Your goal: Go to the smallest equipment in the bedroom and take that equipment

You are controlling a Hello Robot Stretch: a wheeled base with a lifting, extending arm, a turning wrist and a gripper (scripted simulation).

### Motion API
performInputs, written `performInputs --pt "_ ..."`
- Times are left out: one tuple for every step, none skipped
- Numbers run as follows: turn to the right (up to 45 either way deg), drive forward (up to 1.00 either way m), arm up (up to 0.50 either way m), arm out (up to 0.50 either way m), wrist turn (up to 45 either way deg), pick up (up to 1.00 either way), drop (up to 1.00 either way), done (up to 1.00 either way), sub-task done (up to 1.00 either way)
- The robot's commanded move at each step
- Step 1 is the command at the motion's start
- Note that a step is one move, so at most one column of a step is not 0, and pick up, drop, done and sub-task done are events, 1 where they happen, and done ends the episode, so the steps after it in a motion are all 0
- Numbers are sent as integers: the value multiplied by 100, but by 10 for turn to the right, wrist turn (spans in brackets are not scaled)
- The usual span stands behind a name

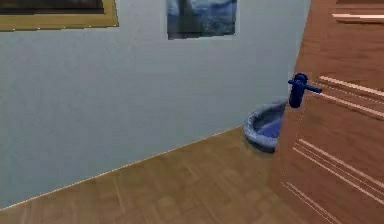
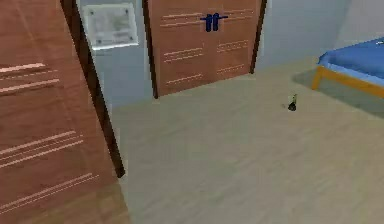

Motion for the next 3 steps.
performInputs --pt "450 0 0 0 0 0 0 0 0" --pt "210 0 0 0 0 0 0 0 0" --pt "0 5 0 0 0 0 0 0 0"
